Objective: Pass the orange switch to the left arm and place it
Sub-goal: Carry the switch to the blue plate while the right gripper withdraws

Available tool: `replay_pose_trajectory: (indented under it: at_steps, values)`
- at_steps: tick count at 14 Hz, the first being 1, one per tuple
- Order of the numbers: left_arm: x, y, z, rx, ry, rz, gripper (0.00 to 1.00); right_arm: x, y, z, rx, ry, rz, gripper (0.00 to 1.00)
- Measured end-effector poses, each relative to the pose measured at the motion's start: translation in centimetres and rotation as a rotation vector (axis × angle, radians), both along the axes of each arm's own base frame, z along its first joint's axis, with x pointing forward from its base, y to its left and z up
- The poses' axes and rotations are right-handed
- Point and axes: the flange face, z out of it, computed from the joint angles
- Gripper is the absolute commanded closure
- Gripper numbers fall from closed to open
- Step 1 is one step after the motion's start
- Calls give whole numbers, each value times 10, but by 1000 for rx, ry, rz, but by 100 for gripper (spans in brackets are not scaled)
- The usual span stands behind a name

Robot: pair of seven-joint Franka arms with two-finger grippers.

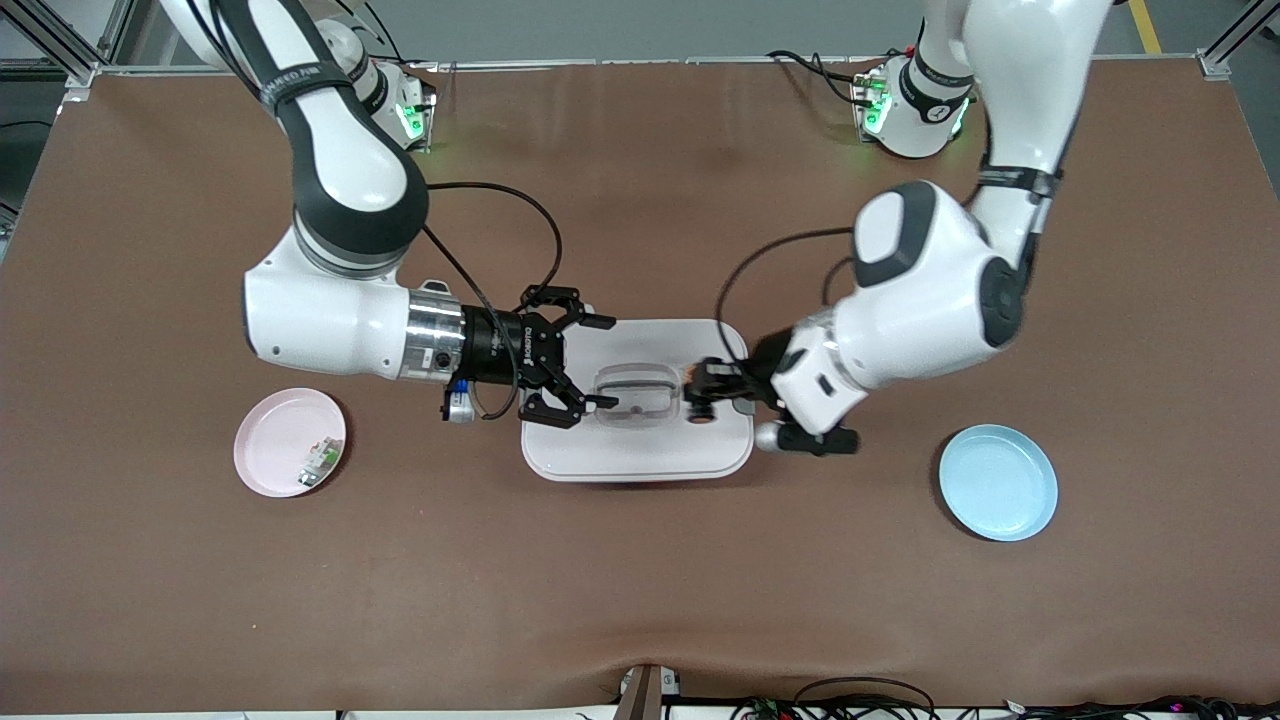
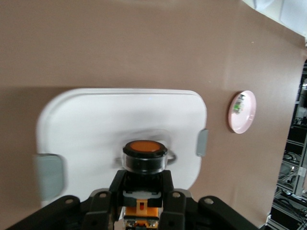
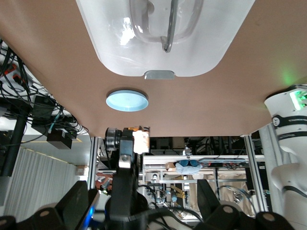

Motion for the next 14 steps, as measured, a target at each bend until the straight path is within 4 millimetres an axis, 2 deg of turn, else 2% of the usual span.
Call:
replay_pose_trajectory:
  at_steps: [3, 5, 6, 9, 11, 14]
  values:
    - [13, 75, 1, 62, 42, -63, 100, -1, -59, 31, 1, -79, 171, 0]
    - [16, 118, -1, 124, 72, -88, 100, -7, -96, 41, -47, -139, 290, 0]
    - [17, 135, -3, 160, 84, -94, 100, -12, -107, 43, -92, -179, 354, 0]
    - [17, 165, -10, 230, 101, -118, 100, -37, -116, 38, -232, -339, 559, 0]
    - [18, 178, -18, 258, 86, -158, 100, -59, -128, 29, -314, -440, 683, 0]
    - [19, 209, -33, 365, 59, -246, 100, -86, -151, 9, -447, -540, 829, 0]
